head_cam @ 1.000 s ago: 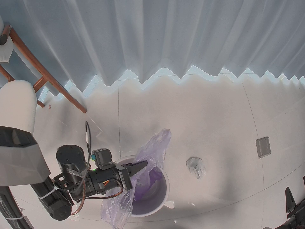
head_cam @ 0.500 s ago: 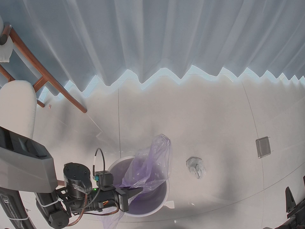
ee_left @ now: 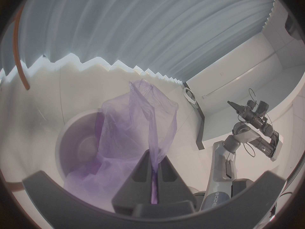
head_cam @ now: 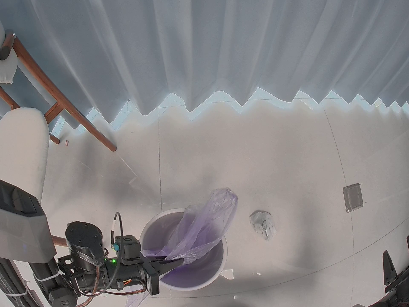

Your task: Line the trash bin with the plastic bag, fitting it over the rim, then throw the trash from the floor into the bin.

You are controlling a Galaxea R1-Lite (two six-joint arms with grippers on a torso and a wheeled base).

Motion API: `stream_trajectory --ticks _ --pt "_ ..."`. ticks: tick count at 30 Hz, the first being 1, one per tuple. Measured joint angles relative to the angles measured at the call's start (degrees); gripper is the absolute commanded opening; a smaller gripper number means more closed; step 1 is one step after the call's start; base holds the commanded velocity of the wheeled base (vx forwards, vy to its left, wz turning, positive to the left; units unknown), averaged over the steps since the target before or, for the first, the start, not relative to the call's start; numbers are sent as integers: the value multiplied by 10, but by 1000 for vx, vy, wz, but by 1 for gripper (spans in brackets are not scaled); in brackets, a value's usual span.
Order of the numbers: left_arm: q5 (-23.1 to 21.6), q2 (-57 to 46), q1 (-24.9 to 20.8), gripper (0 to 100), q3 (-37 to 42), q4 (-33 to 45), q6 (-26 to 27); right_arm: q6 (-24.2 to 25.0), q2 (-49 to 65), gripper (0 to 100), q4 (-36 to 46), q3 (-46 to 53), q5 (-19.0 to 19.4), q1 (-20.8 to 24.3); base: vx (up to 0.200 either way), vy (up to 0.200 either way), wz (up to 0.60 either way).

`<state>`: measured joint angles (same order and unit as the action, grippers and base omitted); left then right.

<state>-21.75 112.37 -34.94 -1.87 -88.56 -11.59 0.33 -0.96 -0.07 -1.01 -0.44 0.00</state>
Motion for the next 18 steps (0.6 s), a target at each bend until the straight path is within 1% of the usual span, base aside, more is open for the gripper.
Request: stream_trajectory --ticks 7,12,14,18 --pt "2 -13 9 0 7 0 45 -2 0 100 0 0 1 0 0 0 0" --pt "-3 -26 29 0 8 0 131 -5 0 100 0 0 2 0 0 0 0" --pt "-7 -35 37 0 9 0 144 -5 0 100 0 0 2 0 0 0 0" --pt "-9 -50 45 0 9 0 150 -6 0 100 -1 0 2 0 0 0 0"
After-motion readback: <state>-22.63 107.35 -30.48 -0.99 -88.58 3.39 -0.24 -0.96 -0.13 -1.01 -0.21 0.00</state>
